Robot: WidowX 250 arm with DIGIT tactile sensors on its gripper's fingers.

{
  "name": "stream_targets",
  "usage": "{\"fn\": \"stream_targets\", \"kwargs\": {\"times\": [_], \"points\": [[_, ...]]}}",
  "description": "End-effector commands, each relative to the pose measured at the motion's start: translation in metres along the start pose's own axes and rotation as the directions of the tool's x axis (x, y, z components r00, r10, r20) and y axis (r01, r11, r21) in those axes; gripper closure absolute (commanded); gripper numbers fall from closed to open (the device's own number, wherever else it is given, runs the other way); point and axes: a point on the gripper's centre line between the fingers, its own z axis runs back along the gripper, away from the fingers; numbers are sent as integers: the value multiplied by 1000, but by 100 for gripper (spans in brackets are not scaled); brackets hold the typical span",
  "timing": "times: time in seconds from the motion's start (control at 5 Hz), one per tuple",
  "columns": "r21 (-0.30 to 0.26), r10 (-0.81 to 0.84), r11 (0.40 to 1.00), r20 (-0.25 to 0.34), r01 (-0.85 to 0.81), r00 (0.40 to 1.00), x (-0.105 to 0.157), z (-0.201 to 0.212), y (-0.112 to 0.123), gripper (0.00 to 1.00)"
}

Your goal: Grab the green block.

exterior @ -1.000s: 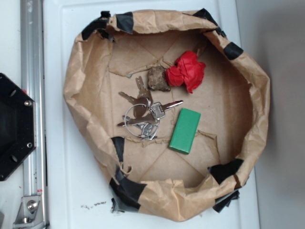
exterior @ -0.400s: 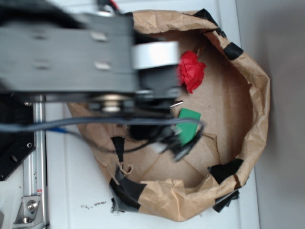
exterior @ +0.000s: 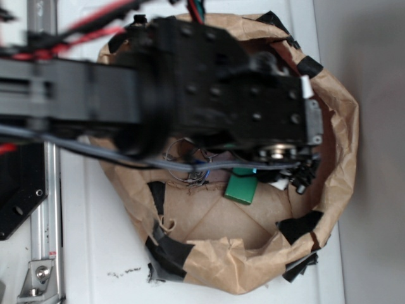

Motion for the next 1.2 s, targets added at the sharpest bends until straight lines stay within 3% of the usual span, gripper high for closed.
{"fn": "stream_targets", "kwargs": {"times": [0.0, 0.2, 0.4, 0.6, 0.8, 1.0], "points": [[-17, 51, 998, -51, -52, 997, -29, -43, 6, 1], [-22, 85, 996, -60, -87, 995, -50, -54, 15, 100], [-11, 18, 1000, -66, -18, 998, -49, -38, 21, 100], [133, -239, 965, 106, 224, 965, -17, 12, 6, 100], [185, -464, 885, 260, 428, 847, -8, 66, 13, 100], [115, -643, 760, 277, 639, 714, -18, 115, 22, 100]]}}
